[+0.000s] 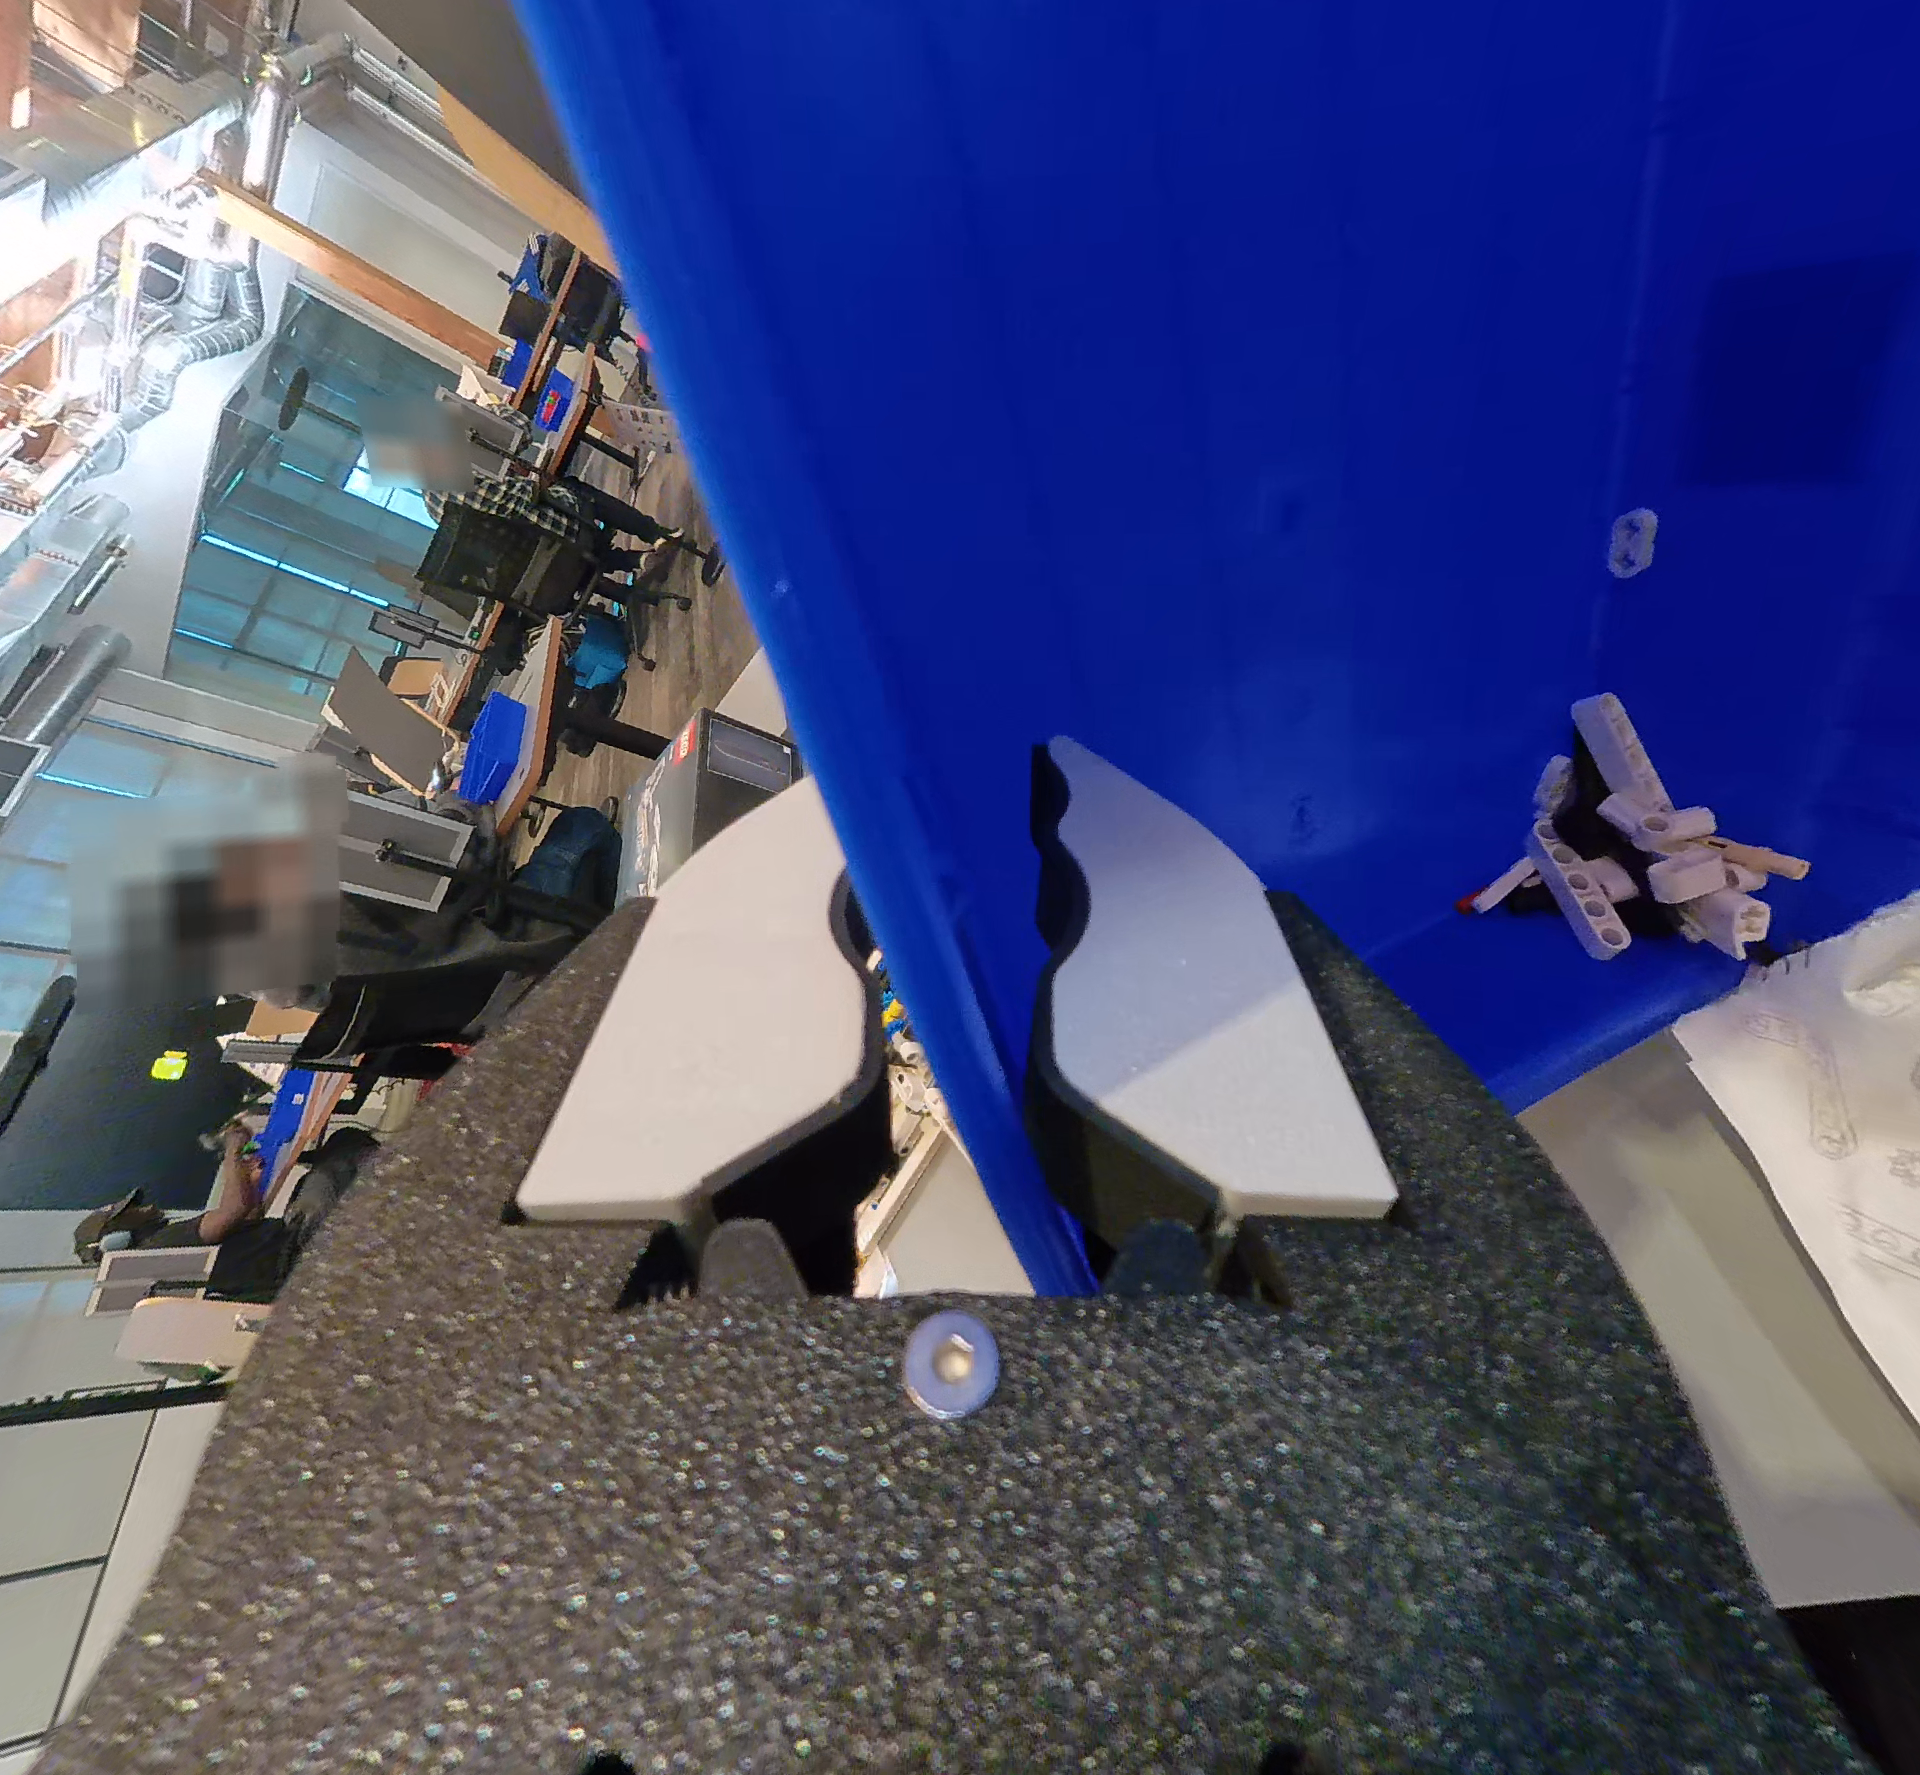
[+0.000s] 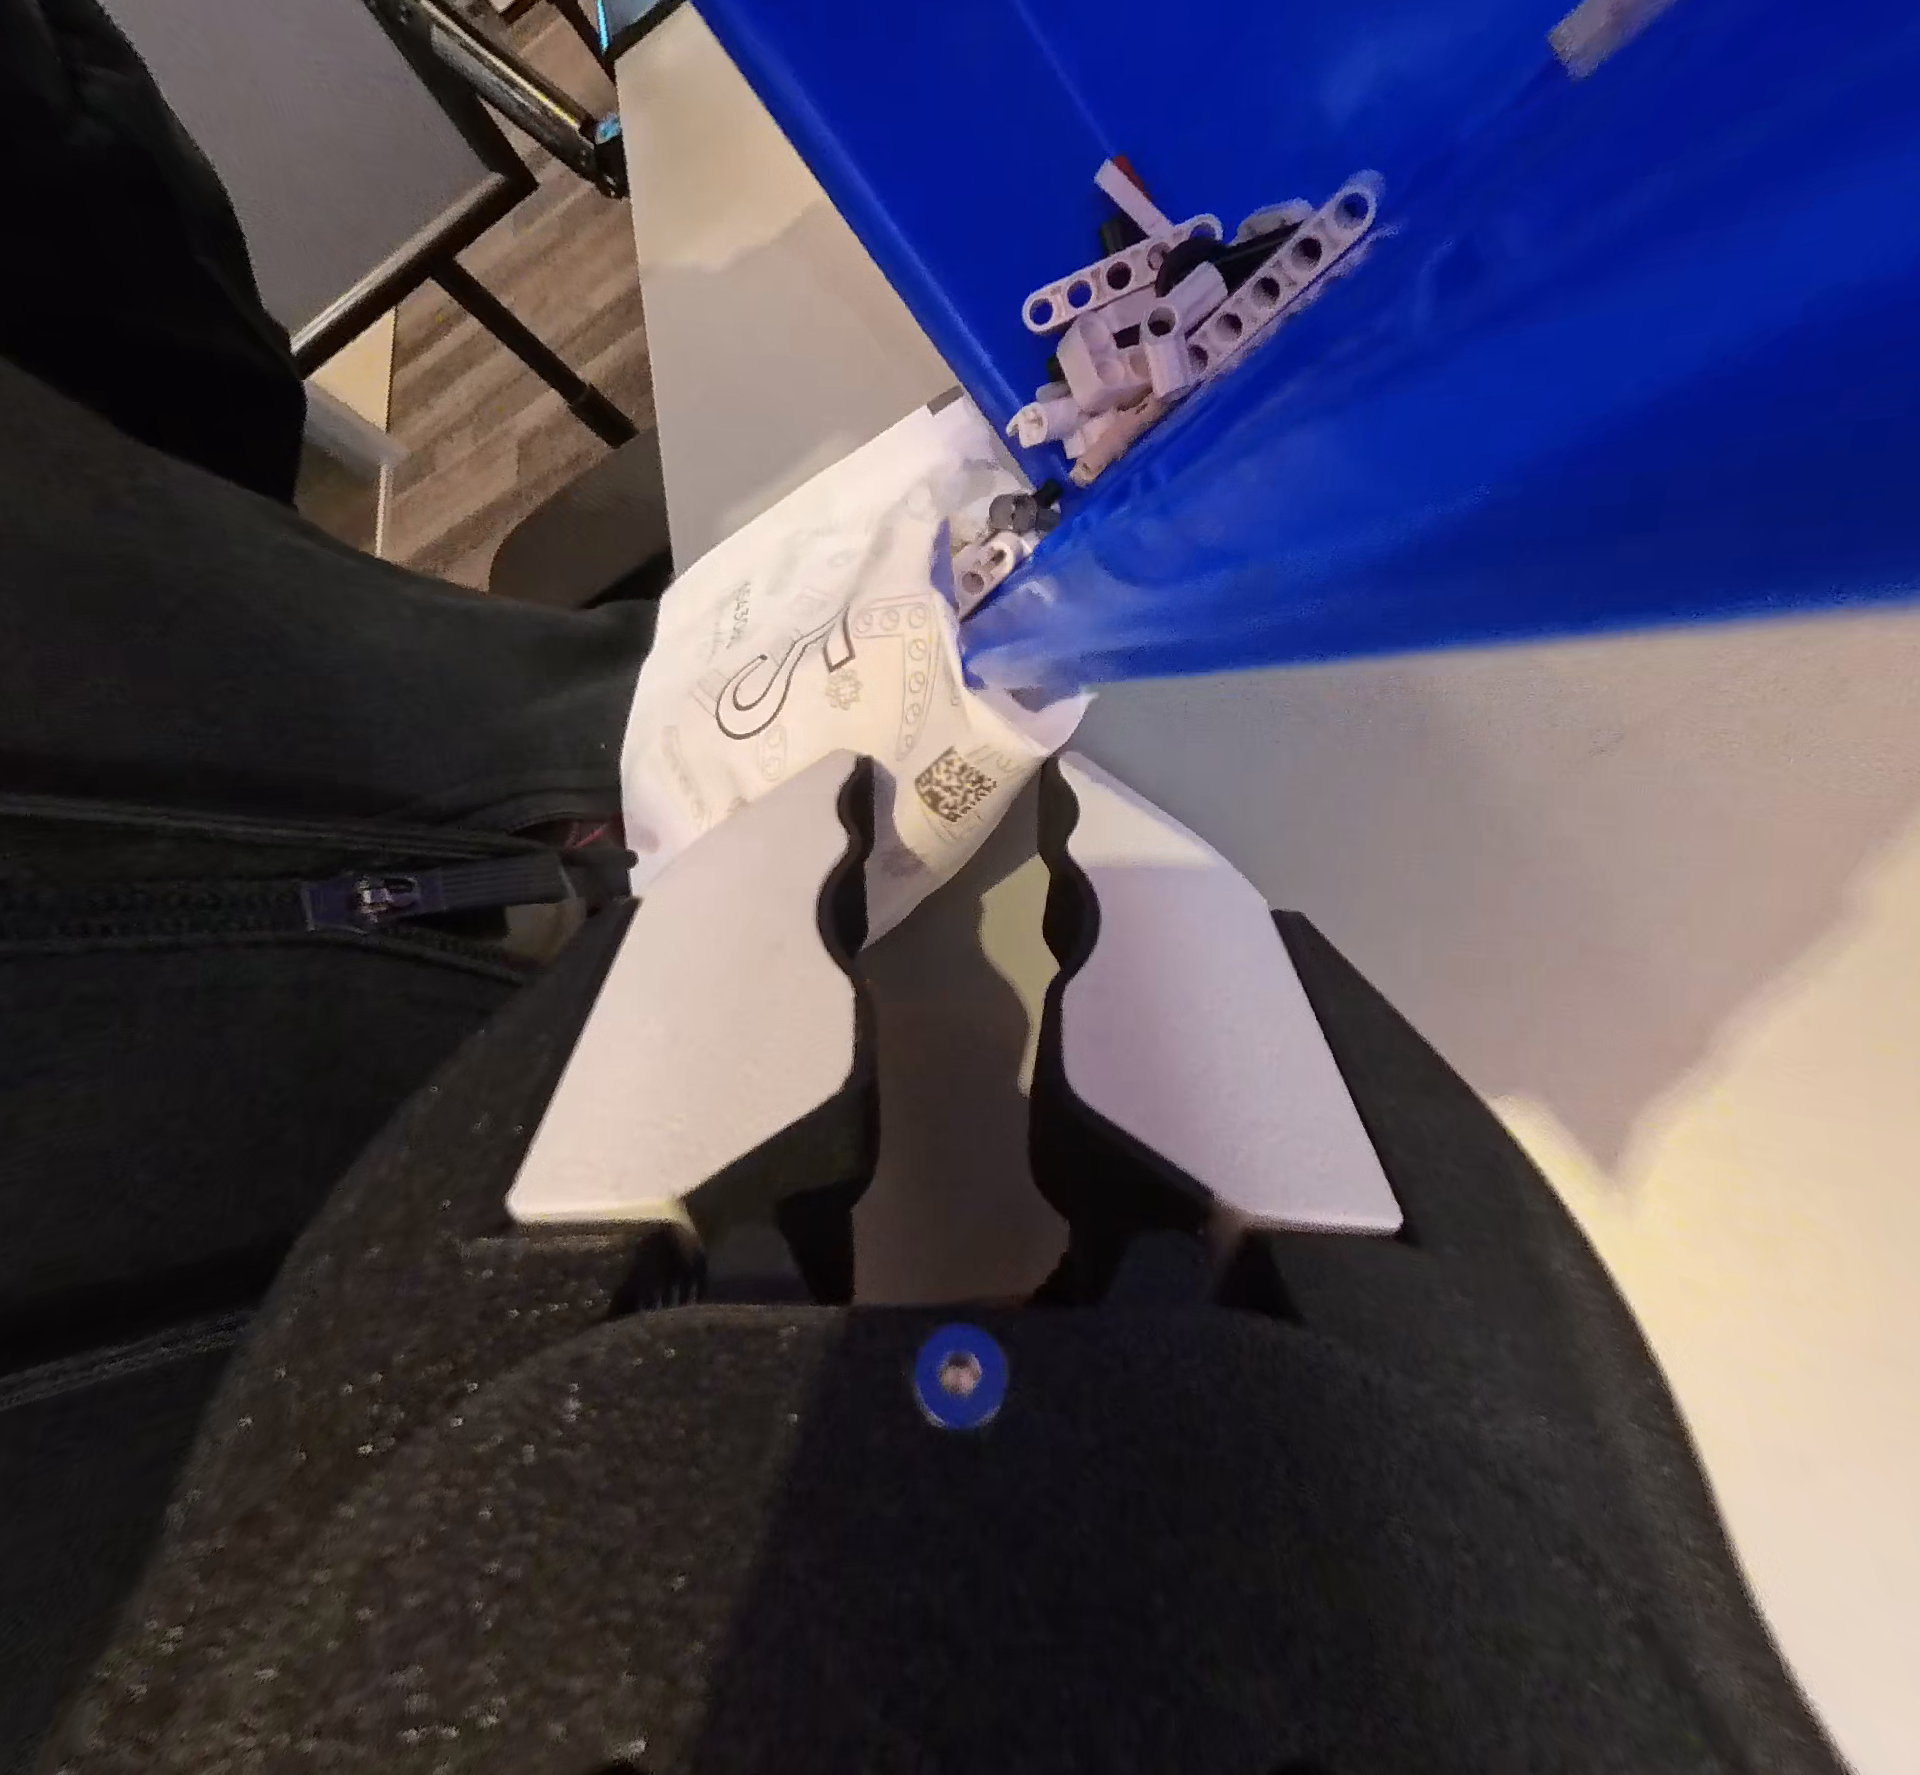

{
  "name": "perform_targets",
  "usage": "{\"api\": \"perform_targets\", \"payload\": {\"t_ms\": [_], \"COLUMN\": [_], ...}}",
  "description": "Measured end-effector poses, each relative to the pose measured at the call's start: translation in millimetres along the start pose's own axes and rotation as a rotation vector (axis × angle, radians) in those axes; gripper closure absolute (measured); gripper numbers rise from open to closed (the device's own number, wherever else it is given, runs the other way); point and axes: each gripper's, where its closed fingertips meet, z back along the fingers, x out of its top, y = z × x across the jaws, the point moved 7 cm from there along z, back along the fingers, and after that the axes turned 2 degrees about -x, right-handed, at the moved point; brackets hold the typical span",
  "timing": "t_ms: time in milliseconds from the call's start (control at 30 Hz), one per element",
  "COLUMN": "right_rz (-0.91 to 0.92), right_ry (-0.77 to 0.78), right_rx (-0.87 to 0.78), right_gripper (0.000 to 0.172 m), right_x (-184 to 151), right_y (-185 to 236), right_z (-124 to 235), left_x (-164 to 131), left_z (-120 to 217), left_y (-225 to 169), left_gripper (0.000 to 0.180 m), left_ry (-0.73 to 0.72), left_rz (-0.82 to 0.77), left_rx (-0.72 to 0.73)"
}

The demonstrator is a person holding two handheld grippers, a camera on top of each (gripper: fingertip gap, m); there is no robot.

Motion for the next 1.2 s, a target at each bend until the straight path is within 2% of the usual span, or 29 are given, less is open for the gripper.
{"api": "perform_targets", "payload": {"t_ms": [267, 567, 667, 767, 967, 1200], "right_rz": [-0.019, 0.071, 0.035, 0.013, 0.027, 0.036], "right_ry": [-0.090, -0.167, -0.238, -0.279, -0.192, -0.143], "right_rx": [-0.037, -0.144, -0.020, 0.097, 0.188, 0.397], "right_gripper": [0.154, 0.151, 0.142, 0.139, 0.139, 0.142], "right_x": [-1.3, 1.2, 5.7, 8.9, 11.5, 16.1], "right_y": [5.6, 12.1, 11.2, 4.4, -11.9, -24.8], "right_z": [3.9, 14.2, 25.6, 37.4, 33.1, 17.7], "left_x": [-0.3, 2.1, 1.0, -0.8, -3.0, -10.9], "left_z": [1.5, 7.5, 9.4, 10.6, 15.9, 20.2], "left_y": [0.9, 4.7, 6.2, 7.9, 11.5, 16.3], "left_gripper": [0.153, 0.153, 0.152, 0.152, 0.151, 0.151], "left_ry": [-0.013, -0.037, -0.040, -0.045, -0.063, -0.061], "left_rz": [0.013, 0.027, 0.039, 0.053, 0.084, 0.117], "left_rx": [-0.011, -0.005, -0.012, -0.020, -0.026, -0.021]}}
